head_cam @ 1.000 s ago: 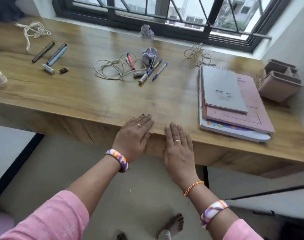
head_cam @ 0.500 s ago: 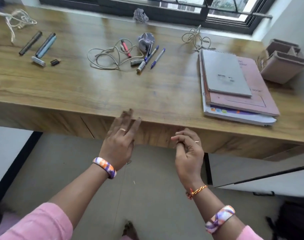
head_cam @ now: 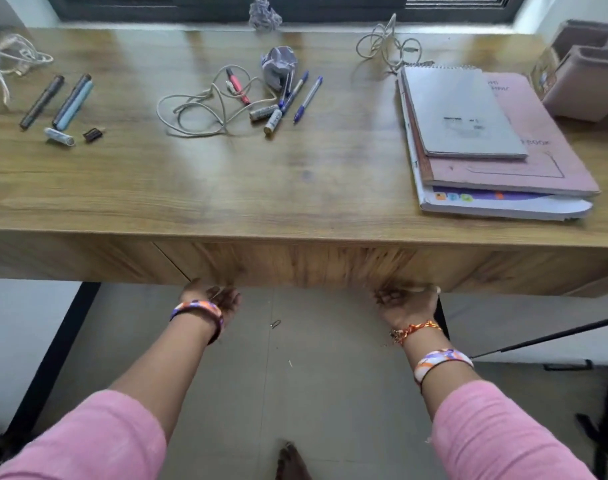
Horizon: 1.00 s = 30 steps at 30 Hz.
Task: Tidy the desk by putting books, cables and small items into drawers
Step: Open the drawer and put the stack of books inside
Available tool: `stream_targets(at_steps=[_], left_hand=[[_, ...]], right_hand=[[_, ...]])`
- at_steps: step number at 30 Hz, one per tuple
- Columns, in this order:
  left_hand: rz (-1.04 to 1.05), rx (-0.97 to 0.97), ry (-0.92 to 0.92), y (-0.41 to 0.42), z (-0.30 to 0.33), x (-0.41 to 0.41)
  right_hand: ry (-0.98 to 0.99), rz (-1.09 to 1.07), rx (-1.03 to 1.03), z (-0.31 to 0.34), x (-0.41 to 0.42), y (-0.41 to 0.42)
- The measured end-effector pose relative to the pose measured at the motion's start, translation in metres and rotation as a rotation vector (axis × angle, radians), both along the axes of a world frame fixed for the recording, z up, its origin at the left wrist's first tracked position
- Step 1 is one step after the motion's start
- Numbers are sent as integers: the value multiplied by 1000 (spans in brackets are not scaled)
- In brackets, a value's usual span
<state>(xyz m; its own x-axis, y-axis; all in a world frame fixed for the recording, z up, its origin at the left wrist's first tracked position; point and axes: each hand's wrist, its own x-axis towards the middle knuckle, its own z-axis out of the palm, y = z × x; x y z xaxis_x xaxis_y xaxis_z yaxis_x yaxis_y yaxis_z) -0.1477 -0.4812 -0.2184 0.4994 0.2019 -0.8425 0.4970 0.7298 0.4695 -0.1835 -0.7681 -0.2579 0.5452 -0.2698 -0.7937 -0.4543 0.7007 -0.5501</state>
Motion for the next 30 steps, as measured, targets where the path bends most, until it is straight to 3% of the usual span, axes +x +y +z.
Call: stream_targets(at_steps=[1, 5, 17, 23, 30], left_hand=[[28, -25, 4, -5, 3, 3], [-16, -59, 7, -24, 8, -1], [-13, -111, -138, -24, 30, -22], [62, -105, -94, -37, 13, -42], [253, -205, -120, -53, 12, -74]], right_hand=[[6, -30, -21, -2, -1, 1], [-175, -198, 241, 10, 9, 2], [-195, -176, 228, 9, 1, 7], [-246, -219, 171, -8, -32, 15], [-207, -164, 290, 1, -73, -3]])
